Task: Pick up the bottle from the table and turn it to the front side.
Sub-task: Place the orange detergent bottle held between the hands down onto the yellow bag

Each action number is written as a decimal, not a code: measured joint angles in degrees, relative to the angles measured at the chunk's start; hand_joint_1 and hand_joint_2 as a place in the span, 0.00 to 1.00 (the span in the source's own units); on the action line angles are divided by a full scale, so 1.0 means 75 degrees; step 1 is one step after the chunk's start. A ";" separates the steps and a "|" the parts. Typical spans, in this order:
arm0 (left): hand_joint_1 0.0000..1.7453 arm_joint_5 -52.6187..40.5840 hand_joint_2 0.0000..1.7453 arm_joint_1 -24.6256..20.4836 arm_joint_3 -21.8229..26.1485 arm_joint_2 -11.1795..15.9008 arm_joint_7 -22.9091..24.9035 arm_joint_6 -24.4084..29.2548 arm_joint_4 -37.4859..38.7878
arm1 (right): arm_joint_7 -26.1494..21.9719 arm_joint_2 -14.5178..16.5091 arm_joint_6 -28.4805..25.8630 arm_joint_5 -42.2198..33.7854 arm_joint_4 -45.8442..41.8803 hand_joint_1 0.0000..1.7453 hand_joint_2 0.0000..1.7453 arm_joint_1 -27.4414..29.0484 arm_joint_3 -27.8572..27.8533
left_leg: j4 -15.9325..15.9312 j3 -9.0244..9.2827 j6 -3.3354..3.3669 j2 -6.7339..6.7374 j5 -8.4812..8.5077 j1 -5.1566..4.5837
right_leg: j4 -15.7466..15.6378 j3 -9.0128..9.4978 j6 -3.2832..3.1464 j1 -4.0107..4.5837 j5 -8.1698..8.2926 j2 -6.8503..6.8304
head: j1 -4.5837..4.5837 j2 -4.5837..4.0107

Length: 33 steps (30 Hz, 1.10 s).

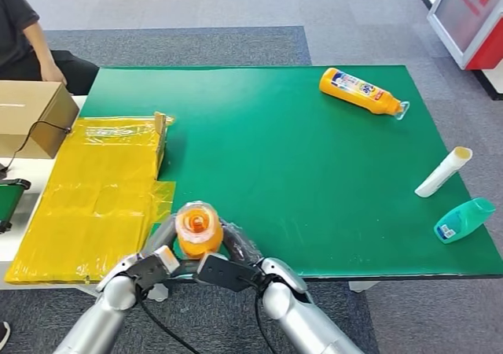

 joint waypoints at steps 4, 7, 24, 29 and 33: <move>1.00 -0.1528 1.00 0.0005 -0.0074 -0.0133 0.0672 0.1031 -0.0469 | 0.0228 -0.0031 0.0031 0.0195 -0.0207 0.00 1.00 0.0293 -0.0329 | 0.0000 -0.0001 -0.0002 0.0000 -0.0002 -0.0001 | 0.0000 0.0001 0.0000 -0.0002 0.0001 0.0000 | -0.0001 0.0000; 1.00 -0.2703 1.00 -0.0019 -0.0122 -0.0135 0.1270 0.1578 -0.0732 | 0.0368 -0.0040 0.0054 0.0260 -0.0369 0.00 1.00 0.0476 -0.0554 | 0.0000 -0.0002 -0.0002 0.0000 -0.0003 0.0000 | 0.0000 0.0002 0.0000 0.0000 0.0000 -0.0001 | 0.0000 0.0000; 1.00 -0.6356 1.00 -0.0243 0.1204 0.2039 0.2964 0.2071 0.0081 | 0.0412 -0.0421 0.0303 0.0054 -0.1816 0.00 1.00 0.1609 -0.1786 | -0.0001 -0.0004 -0.0012 0.0018 -0.0005 0.0012 | 0.0002 -0.0004 -0.0016 0.0012 -0.0006 0.0017 | 0.0000 0.0000; 1.00 -0.6630 1.00 -0.0410 0.1788 0.2331 0.3003 0.2321 0.0966 | 0.0323 -0.0479 0.0385 -0.0058 -0.1911 0.00 1.00 0.1745 -0.1859 | -0.0003 0.0015 -0.0019 0.0015 -0.0014 0.0011 | 0.0002 0.0015 -0.0020 0.0012 -0.0015 0.0015 | -0.0001 0.0000; 0.84 -0.7043 1.00 -0.0719 0.2084 0.2334 0.3152 0.2641 0.1580 | 0.0316 -0.0483 0.0448 -0.0098 -0.1951 0.00 1.00 0.1752 -0.1863 | -0.0006 0.0045 -0.0034 0.0014 -0.0018 0.0014 | 0.0004 0.0033 -0.0033 0.0014 -0.0014 0.0016 | -0.0003 0.0000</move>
